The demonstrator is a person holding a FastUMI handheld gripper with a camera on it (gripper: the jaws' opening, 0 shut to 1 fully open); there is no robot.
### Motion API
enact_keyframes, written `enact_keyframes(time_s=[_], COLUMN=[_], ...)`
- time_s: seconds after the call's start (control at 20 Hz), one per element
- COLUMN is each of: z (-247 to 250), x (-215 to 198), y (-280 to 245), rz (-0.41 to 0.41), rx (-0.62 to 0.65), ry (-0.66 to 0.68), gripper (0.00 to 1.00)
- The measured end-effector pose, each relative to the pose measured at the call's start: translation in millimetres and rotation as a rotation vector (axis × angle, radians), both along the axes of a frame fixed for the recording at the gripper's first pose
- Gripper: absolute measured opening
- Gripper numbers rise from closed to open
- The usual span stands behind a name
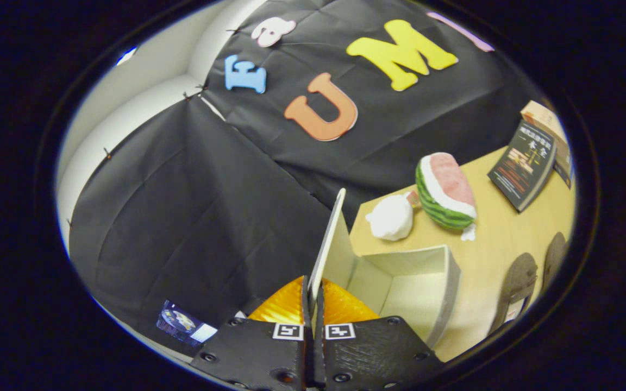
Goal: Open the storage box then place both shoes into the box .Put the left shoe in first, then the right shoe, with the right side of both shoes facing outward in a uniform manner.
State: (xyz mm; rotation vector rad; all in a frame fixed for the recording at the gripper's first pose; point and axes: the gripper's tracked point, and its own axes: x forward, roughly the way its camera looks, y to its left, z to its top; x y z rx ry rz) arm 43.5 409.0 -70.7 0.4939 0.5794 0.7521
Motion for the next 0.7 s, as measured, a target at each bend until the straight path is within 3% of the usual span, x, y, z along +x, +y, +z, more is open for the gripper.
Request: enact_keyframes(time_s=[0.2, 0.5, 0.6, 0.7], z=[7, -2, -2, -3], x=[-6, -17, -18, -16], y=[63, 124, 131, 130], rz=[0.045, 0.122, 0.133, 0.138], rx=[-0.038, -0.11, -0.131, -0.156], ry=[-0.036, -0.114, -0.153, -0.177], gripper=[0.03, 0.34, 0.56, 0.7])
